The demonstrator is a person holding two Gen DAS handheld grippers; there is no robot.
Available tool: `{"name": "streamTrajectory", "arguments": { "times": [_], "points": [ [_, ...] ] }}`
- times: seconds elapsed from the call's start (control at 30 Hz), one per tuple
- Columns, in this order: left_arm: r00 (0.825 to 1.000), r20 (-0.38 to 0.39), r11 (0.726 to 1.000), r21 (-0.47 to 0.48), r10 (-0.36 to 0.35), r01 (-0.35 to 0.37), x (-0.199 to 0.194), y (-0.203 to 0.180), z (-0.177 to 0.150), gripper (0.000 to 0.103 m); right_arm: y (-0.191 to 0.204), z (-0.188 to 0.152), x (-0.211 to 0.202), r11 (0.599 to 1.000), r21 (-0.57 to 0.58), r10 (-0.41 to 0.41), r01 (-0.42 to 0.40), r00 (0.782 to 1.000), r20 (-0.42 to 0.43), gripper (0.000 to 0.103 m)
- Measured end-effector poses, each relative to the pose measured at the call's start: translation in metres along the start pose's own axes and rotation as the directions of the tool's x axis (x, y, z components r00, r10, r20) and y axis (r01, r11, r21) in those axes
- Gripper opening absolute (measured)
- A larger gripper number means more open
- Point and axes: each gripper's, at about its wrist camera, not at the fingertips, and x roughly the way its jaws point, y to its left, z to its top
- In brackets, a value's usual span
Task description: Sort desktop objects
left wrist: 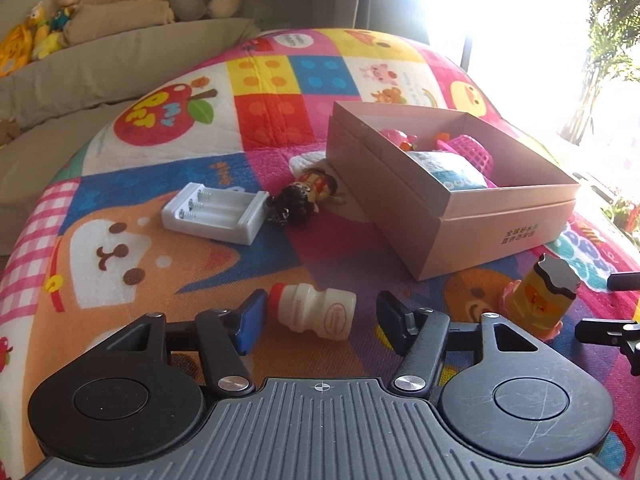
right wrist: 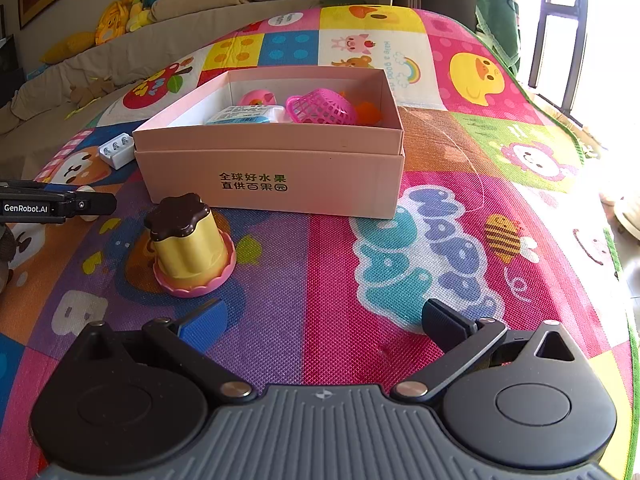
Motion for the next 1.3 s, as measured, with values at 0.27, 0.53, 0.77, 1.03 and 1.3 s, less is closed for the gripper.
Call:
{"name": "streamTrajectory", "arguments": {
  "times": [0.27,0.53,0.77,1.03,1.3],
  "points": [
    [1.0,0.001,1.0,-0.025,-0.005,0.005,-0.027,-0.014,-0.022,0.048,-0.001,0.0,-0.003,0.999,-0.003,0.045,-0.045,0.999,0.01,0.103],
    [0.999,0.006,0.999,-0.009,-0.036,0.036,-0.053,-0.031,-0.043,0.049,0.042,0.017,-0.004,0.972,-0.17,0.168,-0.163,0.986,0.016,0.102],
    [1.0,0.002,0.999,-0.014,-0.03,0.03,-0.05,-0.032,-0.042,0.066,0.063,0.034,0.023,0.963,-0.189,0.191,-0.193,0.981,-0.03,0.081],
    [1.0,-0.011,1.0,0.014,0.018,-0.018,-0.04,-0.043,-0.037,0.07,0.056,0.032,0.015,0.965,-0.161,0.205,-0.206,0.978,-0.026,0.056],
    [1.0,-0.012,0.999,0.042,0.021,-0.02,-0.041,-0.051,-0.036,0.048,0.042,0.023,-0.011,0.969,-0.16,0.189,-0.188,0.982,-0.012,0.056]
  ]
}}
